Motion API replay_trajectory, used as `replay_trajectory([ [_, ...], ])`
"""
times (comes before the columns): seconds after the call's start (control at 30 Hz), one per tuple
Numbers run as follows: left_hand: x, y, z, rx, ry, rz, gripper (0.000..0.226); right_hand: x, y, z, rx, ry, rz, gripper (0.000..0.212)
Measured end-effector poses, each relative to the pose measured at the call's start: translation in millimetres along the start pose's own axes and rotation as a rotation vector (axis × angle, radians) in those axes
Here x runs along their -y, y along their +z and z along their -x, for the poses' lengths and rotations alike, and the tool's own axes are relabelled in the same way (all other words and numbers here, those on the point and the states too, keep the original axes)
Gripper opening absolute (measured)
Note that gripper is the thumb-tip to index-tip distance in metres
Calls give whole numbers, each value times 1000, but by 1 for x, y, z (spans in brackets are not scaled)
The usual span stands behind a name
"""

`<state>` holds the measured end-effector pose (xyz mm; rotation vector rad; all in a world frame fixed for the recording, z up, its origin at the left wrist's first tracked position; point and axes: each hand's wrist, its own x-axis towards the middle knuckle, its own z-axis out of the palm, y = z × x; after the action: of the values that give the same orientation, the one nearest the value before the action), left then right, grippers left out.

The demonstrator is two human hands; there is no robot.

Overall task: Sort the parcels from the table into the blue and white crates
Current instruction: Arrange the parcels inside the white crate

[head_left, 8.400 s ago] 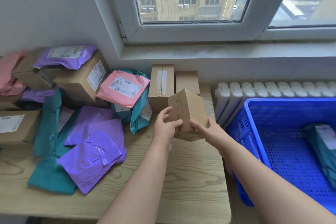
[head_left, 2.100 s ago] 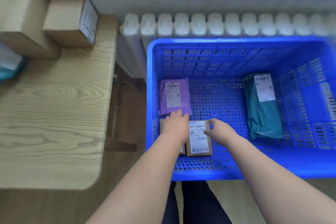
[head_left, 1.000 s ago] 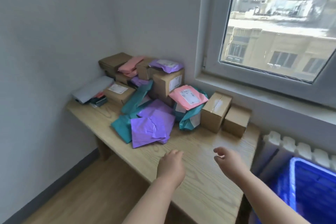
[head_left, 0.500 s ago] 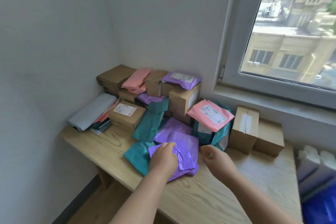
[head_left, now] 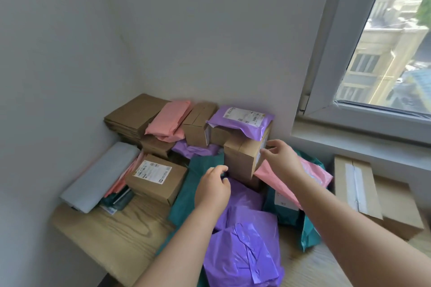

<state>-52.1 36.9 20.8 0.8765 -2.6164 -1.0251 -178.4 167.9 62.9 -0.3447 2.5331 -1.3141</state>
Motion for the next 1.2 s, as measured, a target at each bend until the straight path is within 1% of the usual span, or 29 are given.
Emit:
replay_trajectory([
  [0.1, 5, -4, -25, -18, 32, 29, 36, 12, 11, -35, -27, 107, -85, 44],
  [0.17, 7, -7, -42, -33, 46, 49, 36, 17, 19, -53, -44, 178, -155, 40],
  [0.27, 11, -14, -61, -6, 77, 63, 36, 28, 31, -69, -60, 299, -361, 51],
  [0.3, 13, -17, -67, 5, 96, 62, 36, 33, 34, -73, -62, 343, -409, 50],
  [0.4, 16, -27, -83, 11, 145, 77, 36, 40, 43, -82, -111, 462, -530, 39],
  [0.47, 19, -34, -92, -3, 158, 77, 35, 44, 48, -83, -158, 507, -666, 37],
  [0.57, 22, -42, -99, -30, 193, 79, 34, 49, 49, -72, -210, 518, -850, 41],
  [0.67, 13, -52, -101, -67, 233, 136, 34, 48, 40, -59, -236, 496, -973, 29],
  [0.73, 2, -61, -100, -88, 249, 176, 33, 46, 27, -46, -251, 472, -1026, 18],
  [0.8, -7, -68, -102, -119, 238, 209, 31, 45, 18, -39, -245, 446, -1089, 18],
  [0.87, -18, -73, -98, -115, 218, 252, 29, 44, 8, -24, -234, 421, -1065, 22],
  [0.93, -27, -76, -91, -28, 178, 328, 26, 39, -1, -8, -205, 410, -1005, 24],
  [0.97, -31, -76, -86, 71, 147, 389, 24, 37, -6, 2, -182, 400, -957, 25],
  [1.0, -35, -74, -81, 213, 103, 476, 24, 34, -11, 11, -164, 385, -923, 27],
  [1.03, -36, -71, -77, 375, 42, 572, 30, 32, -14, 18, -144, 360, -921, 30],
  [1.1, -32, -61, -63, 673, -94, 735, 52, 26, -19, 31, -127, 333, -930, 33],
  [1.17, -23, -46, -50, 861, -147, 826, 72, 15, -21, 38, -138, 341, -949, 33],
  [1.2, -18, -37, -44, 898, -148, 861, 77, 7, -20, 39, -162, 360, -937, 29],
])
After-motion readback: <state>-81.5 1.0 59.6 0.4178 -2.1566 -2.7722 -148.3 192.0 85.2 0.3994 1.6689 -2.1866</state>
